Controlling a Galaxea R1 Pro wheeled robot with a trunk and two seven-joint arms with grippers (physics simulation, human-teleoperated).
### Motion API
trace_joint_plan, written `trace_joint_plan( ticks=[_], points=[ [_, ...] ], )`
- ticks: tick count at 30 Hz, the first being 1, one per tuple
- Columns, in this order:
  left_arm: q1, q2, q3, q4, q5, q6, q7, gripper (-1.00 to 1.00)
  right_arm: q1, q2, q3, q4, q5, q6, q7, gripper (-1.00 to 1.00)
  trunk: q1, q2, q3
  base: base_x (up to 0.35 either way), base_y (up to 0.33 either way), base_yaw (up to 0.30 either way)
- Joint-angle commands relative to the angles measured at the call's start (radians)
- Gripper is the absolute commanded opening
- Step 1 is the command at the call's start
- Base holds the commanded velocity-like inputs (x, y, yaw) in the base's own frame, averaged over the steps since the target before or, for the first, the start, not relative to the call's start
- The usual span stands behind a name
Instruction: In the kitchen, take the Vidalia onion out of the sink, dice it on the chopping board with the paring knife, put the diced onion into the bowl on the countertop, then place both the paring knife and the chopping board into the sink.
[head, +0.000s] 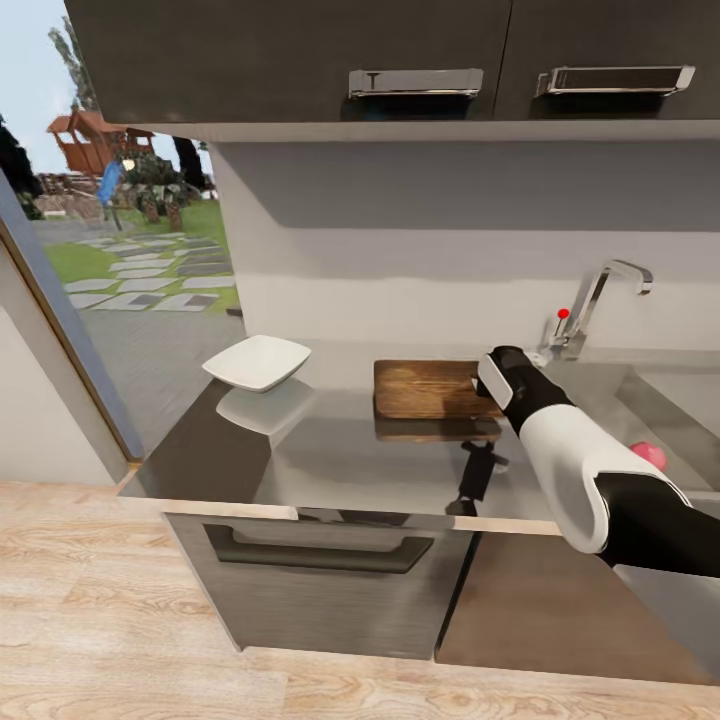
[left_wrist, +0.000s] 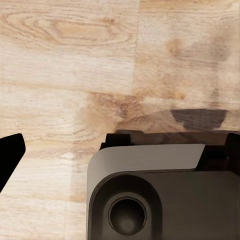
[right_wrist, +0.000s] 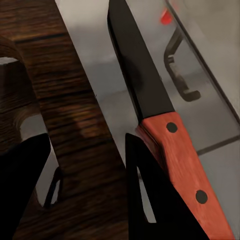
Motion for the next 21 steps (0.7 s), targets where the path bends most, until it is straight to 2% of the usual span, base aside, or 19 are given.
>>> trace_joint_plan(
  ticks=[1, 21],
  points=[
    [0.000, 0.000, 0.000, -0.001, 0.003, -0.002, -0.001, 1.00, 0.000, 0.001, -0.004, 0.003, -0.007, -0.001, -0.009, -1.00, 0.000, 0.000, -0.001, 0.000, 0.000, 0.000],
    [0.000, 0.000, 0.000, -0.001, 0.003, -0.002, -0.001, 1.00, -0.001, -0.002, -0.005, 0.044, -0.007, -0.007, -0.005, -1.00, 0.000, 0.000, -0.001, 0.000, 0.000, 0.000]
  ],
)
